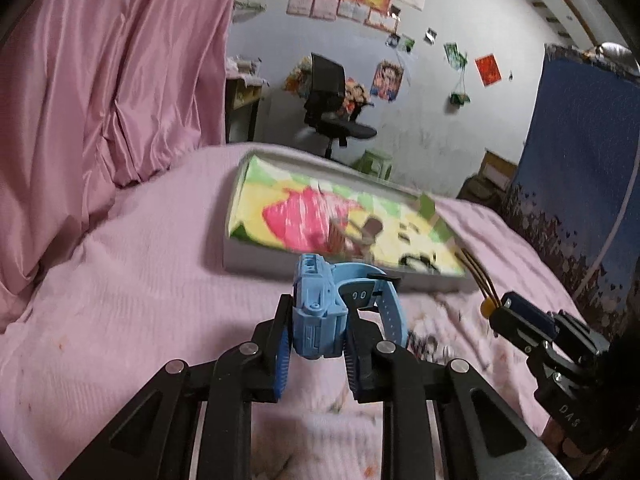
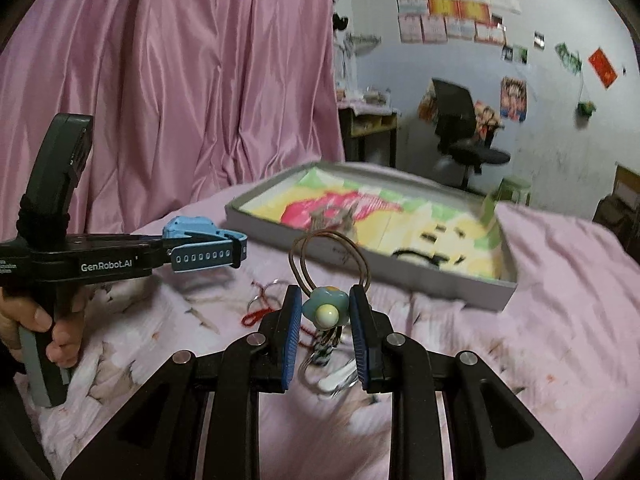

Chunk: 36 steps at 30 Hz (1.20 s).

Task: Organize jewelry
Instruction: 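Place the blue watch in the tray with the left tool while the right tool drops the keyring there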

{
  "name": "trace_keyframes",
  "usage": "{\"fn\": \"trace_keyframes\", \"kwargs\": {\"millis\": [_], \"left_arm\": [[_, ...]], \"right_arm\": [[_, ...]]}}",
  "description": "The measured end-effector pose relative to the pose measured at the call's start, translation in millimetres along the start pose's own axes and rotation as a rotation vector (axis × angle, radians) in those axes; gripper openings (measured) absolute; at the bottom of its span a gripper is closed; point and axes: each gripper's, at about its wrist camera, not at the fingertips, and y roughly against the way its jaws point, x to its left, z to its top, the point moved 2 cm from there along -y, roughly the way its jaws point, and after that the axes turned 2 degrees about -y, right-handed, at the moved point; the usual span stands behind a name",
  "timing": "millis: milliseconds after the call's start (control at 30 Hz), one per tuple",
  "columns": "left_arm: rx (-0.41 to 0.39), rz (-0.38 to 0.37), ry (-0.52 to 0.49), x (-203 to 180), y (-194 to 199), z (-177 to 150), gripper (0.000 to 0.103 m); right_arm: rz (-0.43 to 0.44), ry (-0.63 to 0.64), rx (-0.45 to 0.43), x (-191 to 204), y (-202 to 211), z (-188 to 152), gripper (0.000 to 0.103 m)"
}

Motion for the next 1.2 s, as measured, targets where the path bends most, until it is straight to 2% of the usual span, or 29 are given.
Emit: {"fn": "trace_keyframes", "kwargs": {"millis": [233, 467, 533, 667, 833, 1200], "left_arm": [[-0.078, 0.022, 0.036, 1, -13, 33, 0.022], [-0.031, 0.092, 0.136, 17, -56, 58, 0.022], [-0.005, 0.110, 0.171, 20, -72, 62, 0.022], [0.048, 0.157, 0.137, 22, -93, 59, 0.022], [0.139, 0.147, 0.151, 31, -113, 53, 0.022], [0.176, 0.190, 0.031, 14, -115, 50, 0.025]], "right_arm": [[-0.008, -0.038, -0.084, -14, -2, 21, 0.022], [-0.060, -0.065, -0.119, -41, -38, 52, 0.022], [-0.079, -0.067, -0.103, -46, -51, 56, 0.022], [-0.100, -0.070, -0.034, -53, -80, 56, 0.022], [-0.112, -0.078, 0.052, -59, -108, 53, 0.022], [-0.119, -0.102, 0.182, -62, -137, 43, 0.022]]}}
